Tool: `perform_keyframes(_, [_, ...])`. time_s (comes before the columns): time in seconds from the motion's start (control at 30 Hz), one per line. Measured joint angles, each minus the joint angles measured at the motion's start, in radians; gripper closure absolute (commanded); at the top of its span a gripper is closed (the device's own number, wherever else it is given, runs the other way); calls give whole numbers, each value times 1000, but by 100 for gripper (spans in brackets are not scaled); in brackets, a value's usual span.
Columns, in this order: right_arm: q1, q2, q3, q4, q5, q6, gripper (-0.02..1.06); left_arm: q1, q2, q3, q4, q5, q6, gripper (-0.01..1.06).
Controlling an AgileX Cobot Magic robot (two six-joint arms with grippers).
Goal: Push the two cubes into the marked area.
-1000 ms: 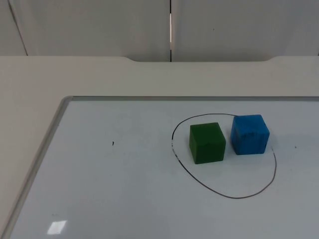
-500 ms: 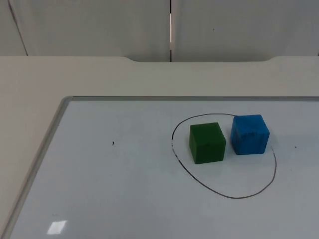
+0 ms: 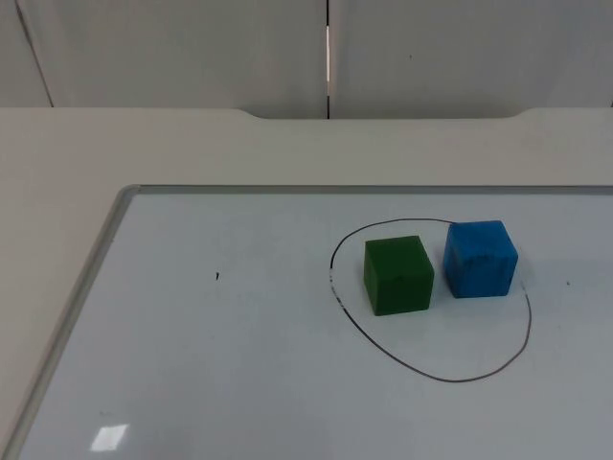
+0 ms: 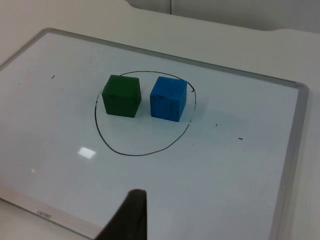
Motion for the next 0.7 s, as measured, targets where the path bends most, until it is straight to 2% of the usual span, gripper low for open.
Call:
perform_keyframes(0.33, [0,0,0,0,0,0,0,0,0,0,0,0,0,21])
perform_keyframes(0.4, [0,0,0,0,0,2,0,0,0,0,0,0,0,14])
perform_keyframes(0.47, [0,0,0,0,0,2,0,0,0,0,0,0,0,-1])
perform_keyframes(0.7, [0,0,0,0,0,5,0,0,0,0,0,0,0,0])
